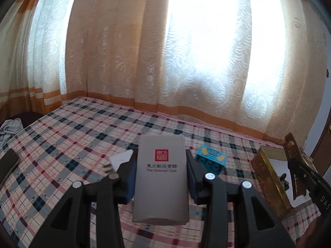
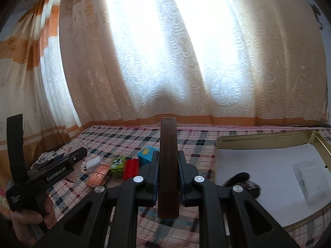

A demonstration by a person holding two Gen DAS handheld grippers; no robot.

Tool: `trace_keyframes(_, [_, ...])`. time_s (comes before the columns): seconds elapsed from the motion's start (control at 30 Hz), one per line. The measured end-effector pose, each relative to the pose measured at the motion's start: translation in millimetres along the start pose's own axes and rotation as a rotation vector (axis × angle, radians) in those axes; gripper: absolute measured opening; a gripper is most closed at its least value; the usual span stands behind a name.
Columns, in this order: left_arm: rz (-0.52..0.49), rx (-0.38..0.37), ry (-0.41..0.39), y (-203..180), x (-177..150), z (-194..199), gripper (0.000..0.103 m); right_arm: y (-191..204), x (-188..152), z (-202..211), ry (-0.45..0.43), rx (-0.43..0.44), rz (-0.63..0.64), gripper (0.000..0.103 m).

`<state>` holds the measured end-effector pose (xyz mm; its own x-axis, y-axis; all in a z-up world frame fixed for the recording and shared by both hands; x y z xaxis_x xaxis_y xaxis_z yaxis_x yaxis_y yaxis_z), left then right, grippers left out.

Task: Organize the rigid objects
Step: 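Carry the white box and dark bar toward the gold tray with both grippers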

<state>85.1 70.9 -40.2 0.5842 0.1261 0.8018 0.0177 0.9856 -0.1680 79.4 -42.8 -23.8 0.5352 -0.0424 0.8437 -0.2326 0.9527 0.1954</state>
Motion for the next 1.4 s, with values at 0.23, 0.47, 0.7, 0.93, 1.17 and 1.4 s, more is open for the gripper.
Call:
trace_keyframes(0.23, [-0.046,-0.021,-0.002,-37,-4,5,0.04,-25,1,15,-0.019,-0.026,-0.026,0.017])
trace_keyframes(0.47, [-0.077,-0.047,-0.006,-70,-5,10,0.04,-50,2,29,-0.042,-0.051,-0.054,0.017])
trace_keyframes(0.7, [-0.105,-0.073,-0.016,-102,-4,16,0.04,-76,4,43,-0.064,-0.083,-0.08,0.017])
trace_keyframes(0.93, [-0.148,-0.113,-0.019,-143,-7,20,0.04,-107,4,55,-0.08,-0.12,-0.12,0.017])
trace_keyframes(1.17, [-0.178,-0.153,-0.015,-180,-11,21,0.04,-140,2,65,-0.099,-0.167,-0.152,0.017])
trace_keyframes(1.4, [-0.21,-0.192,-0.006,-219,-16,18,0.04,-177,-1,74,-0.107,-0.211,-0.198,0.017])
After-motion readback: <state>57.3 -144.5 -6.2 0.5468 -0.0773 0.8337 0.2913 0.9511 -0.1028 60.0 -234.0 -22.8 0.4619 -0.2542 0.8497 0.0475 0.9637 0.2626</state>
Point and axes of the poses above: each gripper's, at about its wrist camera, not at the fingertips, and z roughly against the way its jaws point, y to its left, x to its top, the point moved 9 cm from there along -z, roughly the way its jaws point, and after that the axes turned 8 degrees about y, right-handed, at the moved point
